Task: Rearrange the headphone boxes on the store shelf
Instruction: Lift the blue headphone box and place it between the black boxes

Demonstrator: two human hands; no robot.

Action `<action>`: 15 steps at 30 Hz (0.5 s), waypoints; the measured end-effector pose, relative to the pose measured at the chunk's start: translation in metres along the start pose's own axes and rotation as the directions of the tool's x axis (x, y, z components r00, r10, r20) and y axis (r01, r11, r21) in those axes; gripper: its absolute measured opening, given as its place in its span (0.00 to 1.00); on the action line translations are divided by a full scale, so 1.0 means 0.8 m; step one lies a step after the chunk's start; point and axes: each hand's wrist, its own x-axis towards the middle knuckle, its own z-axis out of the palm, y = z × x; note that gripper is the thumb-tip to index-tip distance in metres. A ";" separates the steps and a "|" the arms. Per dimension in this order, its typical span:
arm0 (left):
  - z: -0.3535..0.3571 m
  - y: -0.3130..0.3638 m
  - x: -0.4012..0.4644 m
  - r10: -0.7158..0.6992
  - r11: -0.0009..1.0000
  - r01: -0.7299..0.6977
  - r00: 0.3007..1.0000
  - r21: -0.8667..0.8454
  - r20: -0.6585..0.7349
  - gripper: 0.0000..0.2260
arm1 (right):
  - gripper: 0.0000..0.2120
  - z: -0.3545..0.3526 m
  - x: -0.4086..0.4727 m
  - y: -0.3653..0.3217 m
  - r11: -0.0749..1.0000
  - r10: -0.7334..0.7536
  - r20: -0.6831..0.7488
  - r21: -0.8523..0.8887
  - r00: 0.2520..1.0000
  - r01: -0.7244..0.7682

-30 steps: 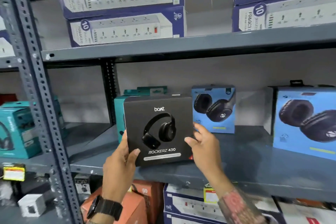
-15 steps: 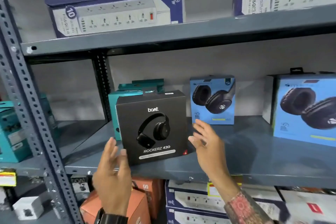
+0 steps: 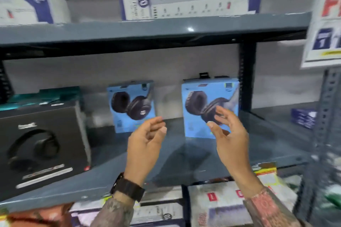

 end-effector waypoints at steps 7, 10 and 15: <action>0.146 -0.031 0.063 -0.139 0.988 0.130 0.984 0.083 0.111 0.30 | 0.33 -0.082 0.065 0.094 0.960 0.084 -0.099 -0.261 0.992 -0.107; 0.161 -0.056 0.095 -0.238 0.970 0.225 0.953 0.089 0.188 0.43 | 0.37 -0.086 0.073 0.103 0.949 0.222 0.066 -0.245 0.973 -0.200; 0.160 -0.064 0.098 -0.208 0.978 0.195 0.949 0.076 0.237 0.25 | 0.29 -0.081 0.078 0.101 0.929 0.235 0.117 -0.320 0.965 -0.187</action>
